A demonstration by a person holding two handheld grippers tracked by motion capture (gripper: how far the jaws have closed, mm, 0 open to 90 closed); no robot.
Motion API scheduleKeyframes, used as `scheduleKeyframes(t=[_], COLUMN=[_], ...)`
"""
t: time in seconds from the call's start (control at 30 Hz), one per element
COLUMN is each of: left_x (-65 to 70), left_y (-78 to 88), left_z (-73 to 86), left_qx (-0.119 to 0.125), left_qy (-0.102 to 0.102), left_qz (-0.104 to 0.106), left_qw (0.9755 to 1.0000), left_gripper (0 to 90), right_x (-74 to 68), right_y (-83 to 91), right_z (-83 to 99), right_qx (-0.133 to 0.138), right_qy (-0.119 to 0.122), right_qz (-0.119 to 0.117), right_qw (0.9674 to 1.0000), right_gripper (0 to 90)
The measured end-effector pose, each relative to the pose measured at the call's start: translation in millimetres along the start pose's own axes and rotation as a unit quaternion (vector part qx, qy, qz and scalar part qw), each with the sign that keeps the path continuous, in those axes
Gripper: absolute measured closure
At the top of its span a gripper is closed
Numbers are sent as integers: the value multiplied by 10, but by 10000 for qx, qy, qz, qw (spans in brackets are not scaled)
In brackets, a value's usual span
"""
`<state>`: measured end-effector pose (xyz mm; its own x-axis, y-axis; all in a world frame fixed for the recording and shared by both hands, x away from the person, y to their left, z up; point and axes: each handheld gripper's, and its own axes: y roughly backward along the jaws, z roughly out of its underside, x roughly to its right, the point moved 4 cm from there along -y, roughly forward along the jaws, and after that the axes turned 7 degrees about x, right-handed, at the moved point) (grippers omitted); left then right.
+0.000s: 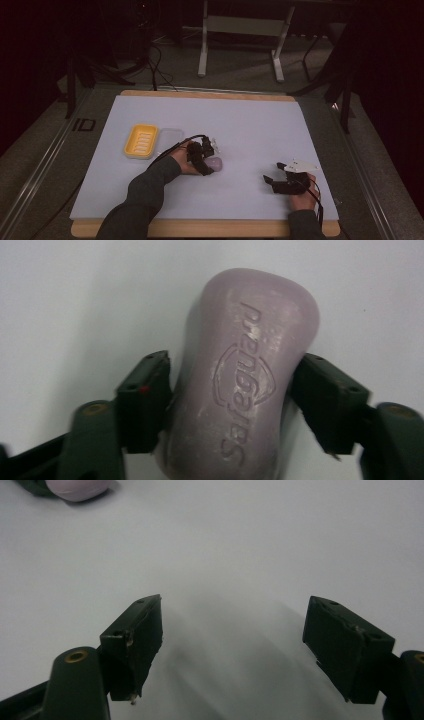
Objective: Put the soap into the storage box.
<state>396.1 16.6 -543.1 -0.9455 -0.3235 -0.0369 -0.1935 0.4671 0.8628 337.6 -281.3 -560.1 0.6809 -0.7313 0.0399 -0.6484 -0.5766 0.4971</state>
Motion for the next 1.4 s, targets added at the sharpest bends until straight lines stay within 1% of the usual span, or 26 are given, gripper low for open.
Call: scheduleKeyframes(t=[0.03, 0.13, 0.2, 0.3, 0.33, 0.4, 0.5, 0.57, 0.6, 0.73, 0.83, 0.9, 1.0, 1.07, 1.17, 1.2, 1.23, 1.33, 1.4], left_x=[-2, -9, -14, -11, -12, -7, -15, -27, -33, -33, -26, -26, -34, -42, -45, -45, -43, -26, -24], left_y=[5, 15, 11, 2, -1, -21, -52, -48, -46, -35, -19, -6, 5, 2, -2, -4, -5, -10, -9], left_z=[0, -6, -14, -50, -67, -98, -120, -122, -121, -138, -139, -125, -103, -100, -101, -104, -106, -121, -125], left_qx=[-32, -114, -147, -307, -343, -405, -423, -430, -443, -714, -951, -1033, -1037, -1013, -1021, -1037, -1050, -1116, -1142], left_qy=[13, 87, 155, 128, 93, 101, 177, 283, 297, 265, 223, 235, 242, 288, 295, 370, 386, 379, 377], left_qz=[-23, -7, 33, 51, 62, 61, 108, 161, 175, 114, 110, 119, 162, 193, 193, 189, 173, 86, 72], left_qw=[10000, 9999, 9998, 9994, 9993, 9991, 9989, 9985, 9984, 9970, 9952, 9943, 9942, 9943, 9942, 9937, 9936, 9930, 9927], left_gripper=[424, 473, 474, 475, 475, 462, 455, 451, 456, 492, 496, 497, 497, 495, 492, 492, 492, 496, 498], right_x=[0, -1, -2, -3, -1, -2, -3, -8, -8, -7, -6, -5, -5, -6, -5, -1, 0, -1, 4], right_y=[-1, -2, -4, -4, -5, -7, -13, -16, -17, -18, -18, -17, -17, -18, -17, -14, -13, -10, -6], right_z=[0, 0, 0, 0, 1, 1, 2, 2, 2, 3, 2, 2, 2, 3, 2, 2, 2, 2, 1], right_qx=[-1, -11, -19, -21, -18, -24, -57, -76, -82, -89, -83, -86, -86, -91, -85, -73, -67, -47, -23], right_qy=[6, 10, 16, 15, 21, 17, 29, 27, 26, 33, 22, 19, 18, 20, 18, 14, 11, -17, -15], right_qz=[0, 1, 6, 9, 6, 3, -2, 0, 2, -1, -3, -4, -2, 4, 6, 11, 11, 28, 26], right_qw=[10000, 10000, 10000, 10000, 10000, 10000, 10000, 10000, 10000, 10000, 10000, 10000, 10000, 10000, 10000, 10000, 10000, 10000, 10000], right_gripper=[235, 235, 235, 234, 235, 234, 234, 234, 234, 234, 234, 234, 234, 234, 234, 234, 234, 234, 234])
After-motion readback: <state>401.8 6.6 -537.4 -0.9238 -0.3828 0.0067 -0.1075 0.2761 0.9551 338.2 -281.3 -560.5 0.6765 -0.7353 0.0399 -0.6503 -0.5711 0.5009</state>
